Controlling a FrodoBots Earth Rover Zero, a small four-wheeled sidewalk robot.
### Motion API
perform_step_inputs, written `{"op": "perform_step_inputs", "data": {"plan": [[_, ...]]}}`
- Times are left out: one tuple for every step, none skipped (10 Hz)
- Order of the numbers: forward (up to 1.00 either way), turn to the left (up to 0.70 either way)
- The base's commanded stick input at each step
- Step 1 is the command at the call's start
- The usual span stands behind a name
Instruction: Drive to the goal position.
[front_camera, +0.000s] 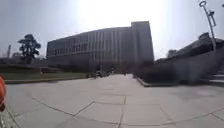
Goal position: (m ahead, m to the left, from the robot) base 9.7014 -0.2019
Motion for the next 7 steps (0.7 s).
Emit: {"op": "perform_step_inputs", "data": {"plan": [[0.70, 0.00], [0.70, 0.00], [0.70, 0.00], [0.70, 0.00], [0.70, 0.00], [0.70, 0.00], [0.70, 0.00]]}}
